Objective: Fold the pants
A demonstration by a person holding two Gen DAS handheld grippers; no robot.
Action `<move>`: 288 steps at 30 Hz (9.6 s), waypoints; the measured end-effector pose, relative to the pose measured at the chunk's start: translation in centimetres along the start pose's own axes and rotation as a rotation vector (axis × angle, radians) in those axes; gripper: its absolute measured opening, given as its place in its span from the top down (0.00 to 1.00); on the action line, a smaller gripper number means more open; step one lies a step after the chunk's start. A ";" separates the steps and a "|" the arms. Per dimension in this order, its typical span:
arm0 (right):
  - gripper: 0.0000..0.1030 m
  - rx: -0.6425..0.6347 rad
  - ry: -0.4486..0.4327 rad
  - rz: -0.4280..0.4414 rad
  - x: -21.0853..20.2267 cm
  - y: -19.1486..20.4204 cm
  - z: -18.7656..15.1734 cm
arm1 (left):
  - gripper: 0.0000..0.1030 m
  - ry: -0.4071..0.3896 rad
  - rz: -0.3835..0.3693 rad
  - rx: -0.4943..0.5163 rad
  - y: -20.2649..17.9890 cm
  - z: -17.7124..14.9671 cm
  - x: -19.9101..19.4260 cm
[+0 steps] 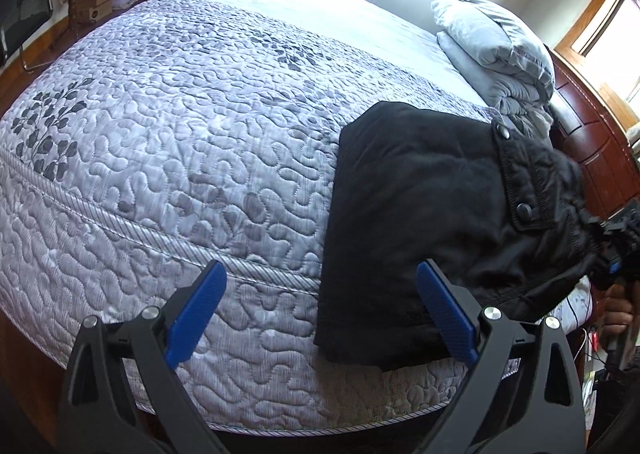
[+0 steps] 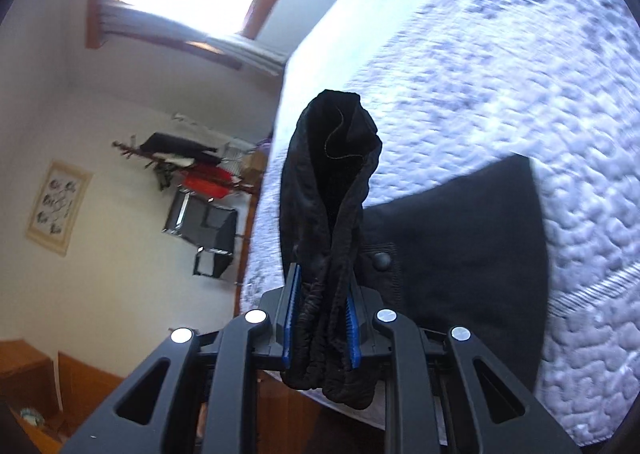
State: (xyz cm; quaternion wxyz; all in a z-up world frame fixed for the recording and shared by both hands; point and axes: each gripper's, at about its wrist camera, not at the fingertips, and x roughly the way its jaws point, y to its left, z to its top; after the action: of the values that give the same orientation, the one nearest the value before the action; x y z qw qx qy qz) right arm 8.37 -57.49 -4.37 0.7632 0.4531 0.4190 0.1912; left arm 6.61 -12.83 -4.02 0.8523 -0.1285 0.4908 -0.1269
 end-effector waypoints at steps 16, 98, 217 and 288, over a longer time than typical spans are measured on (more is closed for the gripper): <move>0.67 0.069 -0.005 -0.132 1.5 -8.2 -2.3 | 0.07 0.041 0.005 0.050 -2.0 -0.8 0.7; 0.09 0.086 0.053 -0.143 -4.7 -11.2 -4.9 | 0.03 0.408 -0.252 -0.130 1.6 1.0 9.7; 0.55 -0.396 0.203 -0.016 11.1 4.7 7.6 | 0.48 0.288 -0.515 -0.249 -0.9 12.8 17.2; 0.27 -0.261 -0.021 -0.149 5.5 -1.0 4.7 | 0.07 0.185 -0.194 -0.109 -0.5 8.6 13.4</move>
State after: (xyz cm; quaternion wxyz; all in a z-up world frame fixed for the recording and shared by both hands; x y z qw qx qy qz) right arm 15.28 -56.86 -6.67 0.8320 0.3197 0.4152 0.1821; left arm 20.52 -17.06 -10.46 0.7790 -0.2095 0.5586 -0.1932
